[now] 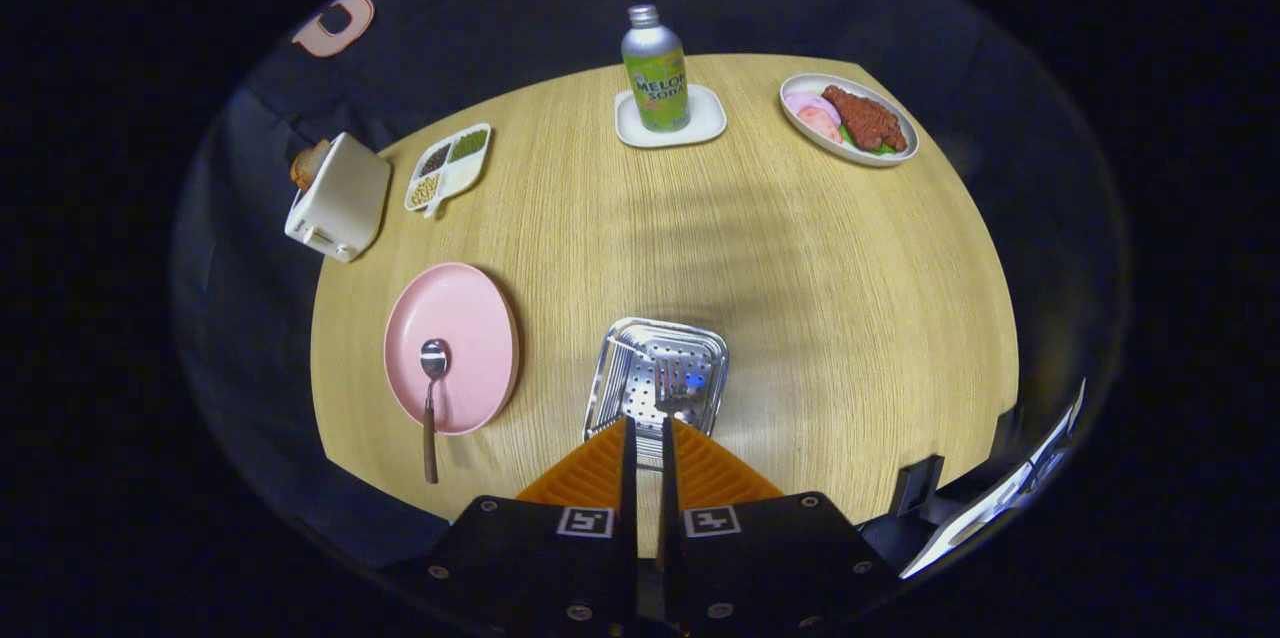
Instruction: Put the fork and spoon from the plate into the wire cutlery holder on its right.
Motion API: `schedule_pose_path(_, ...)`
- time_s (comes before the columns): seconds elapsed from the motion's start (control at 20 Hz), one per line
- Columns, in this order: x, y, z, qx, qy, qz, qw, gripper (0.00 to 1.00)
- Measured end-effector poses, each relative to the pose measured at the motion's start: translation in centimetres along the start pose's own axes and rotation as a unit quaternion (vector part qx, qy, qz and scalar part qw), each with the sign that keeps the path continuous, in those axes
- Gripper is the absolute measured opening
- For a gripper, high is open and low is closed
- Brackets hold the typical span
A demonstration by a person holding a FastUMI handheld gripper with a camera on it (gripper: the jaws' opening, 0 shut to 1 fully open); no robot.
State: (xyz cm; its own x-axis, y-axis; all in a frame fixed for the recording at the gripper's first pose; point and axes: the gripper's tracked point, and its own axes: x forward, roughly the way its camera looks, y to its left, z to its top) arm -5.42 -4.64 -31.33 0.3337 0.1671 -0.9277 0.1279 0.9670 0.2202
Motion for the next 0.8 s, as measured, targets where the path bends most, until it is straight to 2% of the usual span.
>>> schedule_pose_path(0.2,-1.6,1.4,3.6,-0.018,-0.107,0.003,0.994,0.21)
schedule_pose_path(0.35,-3.5,3.3,5.7,-0.023,-0.186,0.018,0.982,0.36)
schedule_pose_path(0.4,-4.1,3.9,6.5,-0.028,-0.212,0.021,0.977,0.39)
schedule_pose_path(0.65,-7.9,6.7,9.6,-0.071,-0.337,0.014,0.939,0.73)
schedule_pose_path(0.8,-9.9,8.2,11.0,-0.079,-0.394,0.002,0.916,0.84)
